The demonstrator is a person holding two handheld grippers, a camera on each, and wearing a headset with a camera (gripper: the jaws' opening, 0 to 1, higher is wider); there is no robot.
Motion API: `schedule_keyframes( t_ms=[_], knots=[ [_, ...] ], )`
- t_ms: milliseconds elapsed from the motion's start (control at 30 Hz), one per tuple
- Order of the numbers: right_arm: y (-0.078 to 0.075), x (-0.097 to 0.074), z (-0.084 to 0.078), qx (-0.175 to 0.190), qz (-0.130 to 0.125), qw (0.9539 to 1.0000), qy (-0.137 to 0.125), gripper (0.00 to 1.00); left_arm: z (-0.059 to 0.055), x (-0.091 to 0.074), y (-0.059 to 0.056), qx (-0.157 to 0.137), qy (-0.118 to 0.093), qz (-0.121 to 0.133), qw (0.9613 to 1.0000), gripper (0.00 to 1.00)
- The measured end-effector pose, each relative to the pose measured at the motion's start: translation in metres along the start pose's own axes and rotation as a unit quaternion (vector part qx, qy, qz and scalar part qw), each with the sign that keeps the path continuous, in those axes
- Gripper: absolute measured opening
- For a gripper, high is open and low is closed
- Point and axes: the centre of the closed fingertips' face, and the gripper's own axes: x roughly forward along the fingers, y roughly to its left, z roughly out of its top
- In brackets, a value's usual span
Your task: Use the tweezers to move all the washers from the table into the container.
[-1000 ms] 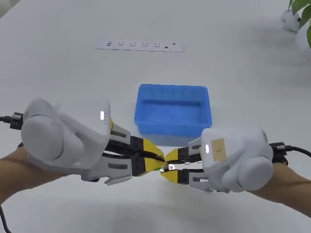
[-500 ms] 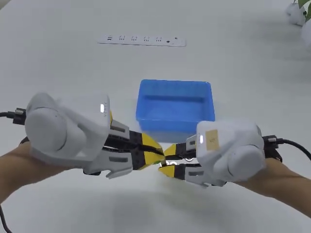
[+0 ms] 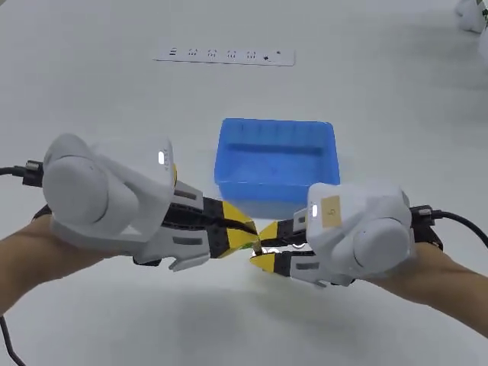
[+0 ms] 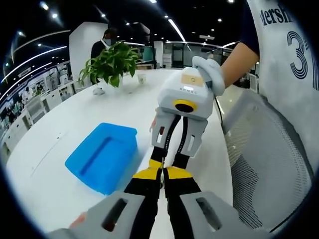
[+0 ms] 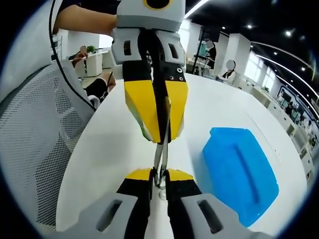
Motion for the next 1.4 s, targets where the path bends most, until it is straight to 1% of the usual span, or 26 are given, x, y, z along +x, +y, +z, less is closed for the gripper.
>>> schedule_keyframes(
  t_ms=[167, 433, 500, 567, 700, 833, 1033, 1167, 1267, 1400],
  knots=[
    [0.000, 0.000, 0.000, 0.011, 0.004, 0.9999, -0.003, 0.10, 0.000, 0.000, 0.000, -0.009, -0.002, 0.000, 1.0000, 0.07],
    [0.002, -0.001, 0.001, -0.007, 0.003, 1.0000, 0.000, 0.10, 0.000, -0.003, -0.005, -0.014, -0.001, -0.003, 0.9999, 0.07],
    [0.003, -0.002, 0.004, 0.000, 0.006, 1.0000, -0.006, 0.10, 0.003, -0.005, -0.006, -0.016, -0.004, -0.004, 0.9999, 0.07],
    [0.002, -0.004, 0.006, -0.006, 0.001, 1.0000, -0.008, 0.10, 0.005, -0.007, -0.006, -0.014, -0.005, -0.002, 0.9999, 0.07],
    [0.001, -0.007, 0.012, -0.010, -0.002, 0.9999, -0.012, 0.10, 0.009, -0.011, -0.006, -0.013, -0.007, -0.001, 0.9999, 0.07],
    [0.000, -0.014, 0.020, -0.015, -0.004, 0.9997, -0.020, 0.10, 0.016, -0.017, -0.005, -0.014, -0.010, -0.002, 0.9999, 0.07],
    [-0.006, -0.023, 0.031, -0.027, -0.007, 0.9993, -0.027, 0.10, 0.029, -0.026, -0.002, -0.010, -0.022, 0.001, 0.9997, 0.07],
    [-0.013, -0.029, 0.040, -0.033, -0.011, 0.9989, -0.032, 0.10, 0.041, -0.031, 0.003, -0.002, -0.027, 0.003, 0.9996, 0.07],
    [-0.017, -0.033, 0.048, -0.038, -0.010, 0.9984, -0.039, 0.10, 0.048, -0.035, 0.006, 0.003, -0.034, 0.007, 0.9994, 0.07],
    [-0.025, -0.037, 0.054, -0.055, -0.012, 0.9977, -0.037, 0.10, 0.055, -0.039, 0.012, 0.008, -0.042, 0.014, 0.9990, 0.07]
  ],
)
